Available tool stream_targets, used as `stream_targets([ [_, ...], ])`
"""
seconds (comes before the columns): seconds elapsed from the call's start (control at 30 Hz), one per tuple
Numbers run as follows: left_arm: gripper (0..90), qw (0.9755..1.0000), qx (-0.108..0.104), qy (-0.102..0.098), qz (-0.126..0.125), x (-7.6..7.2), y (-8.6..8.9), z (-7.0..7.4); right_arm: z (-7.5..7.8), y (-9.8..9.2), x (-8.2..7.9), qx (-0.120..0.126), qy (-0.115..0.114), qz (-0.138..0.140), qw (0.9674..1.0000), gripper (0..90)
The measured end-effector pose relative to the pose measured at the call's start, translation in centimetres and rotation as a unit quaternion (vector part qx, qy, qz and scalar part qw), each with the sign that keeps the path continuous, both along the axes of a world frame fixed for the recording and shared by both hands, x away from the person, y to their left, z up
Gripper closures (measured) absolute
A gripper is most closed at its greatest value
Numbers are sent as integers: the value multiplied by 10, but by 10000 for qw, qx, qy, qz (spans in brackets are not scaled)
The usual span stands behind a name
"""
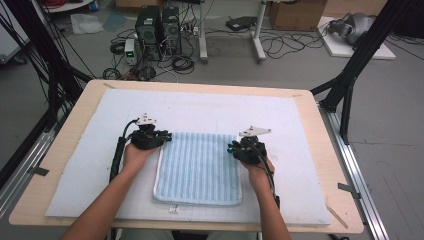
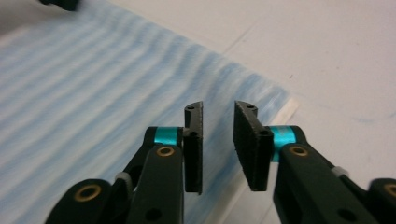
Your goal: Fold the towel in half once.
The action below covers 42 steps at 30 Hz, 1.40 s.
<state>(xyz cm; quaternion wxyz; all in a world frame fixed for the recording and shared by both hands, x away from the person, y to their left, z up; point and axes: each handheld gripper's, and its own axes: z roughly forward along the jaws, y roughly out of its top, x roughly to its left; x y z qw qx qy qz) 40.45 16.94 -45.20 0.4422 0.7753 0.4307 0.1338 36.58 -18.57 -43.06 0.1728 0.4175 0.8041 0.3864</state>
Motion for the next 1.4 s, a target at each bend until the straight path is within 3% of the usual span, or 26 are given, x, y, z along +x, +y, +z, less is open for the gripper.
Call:
stream_targets([
  [0.1,756,10000,-40,31,54,1,1,0,-9,4,17,-382,186,-201,9989,755],
  [0.17,763,9999,-55,58,61,1,2,0,-12,0,22,-317,222,-355,9986,757],
  [0.23,761,9999,-80,78,53,1,3,0,-11,-4,21,-443,168,-541,9974,739],
  [0.33,715,9997,-234,112,32,1,5,-1,-9,-10,20,-258,264,-580,9976,724],
  [0.43,620,9995,-307,17,-61,-1,11,3,-2,-19,10,88,49,-438,9990,668],
  [0.5,619,9978,-623,-51,-214,-6,19,8,4,-26,0,207,-147,-402,9989,612],
  [0.57,601,9955,-848,-285,-316,-13,28,13,9,-34,-10,354,-233,-383,9984,535],
  [0.67,466,9925,-1128,-393,-258,-26,44,15,13,-49,-25,538,-245,-428,9973,460],
  [0.77,318,9892,-1317,-608,-190,-39,55,15,13,-60,-37,481,-291,-516,9971,359],
  [0.83,184,9881,-1336,-756,-109,-47,58,17,12,-64,-43,416,-335,-571,9969,289],
  [0.87,166,9874,-1360,-805,-128,-51,60,18,11,-65,-46,397,-348,-584,9969,265],
  [0.97,167,9876,-1326,-824,-138,-58,64,21,7,-66,-52,277,-432,-540,9972,172],
  [1.07,167,9855,-1387,-965,-164,-64,65,24,4,-68,-58,297,-452,-376,9978,118],
  [1.2,168,9833,-1471,-1049,-220,-67,65,24,4,-75,-59,299,-575,-454,9969,114],
  [1.4,176,9852,-1390,-975,-252,-67,64,20,6,-81,-59,449,-728,-628,9944,112],
])
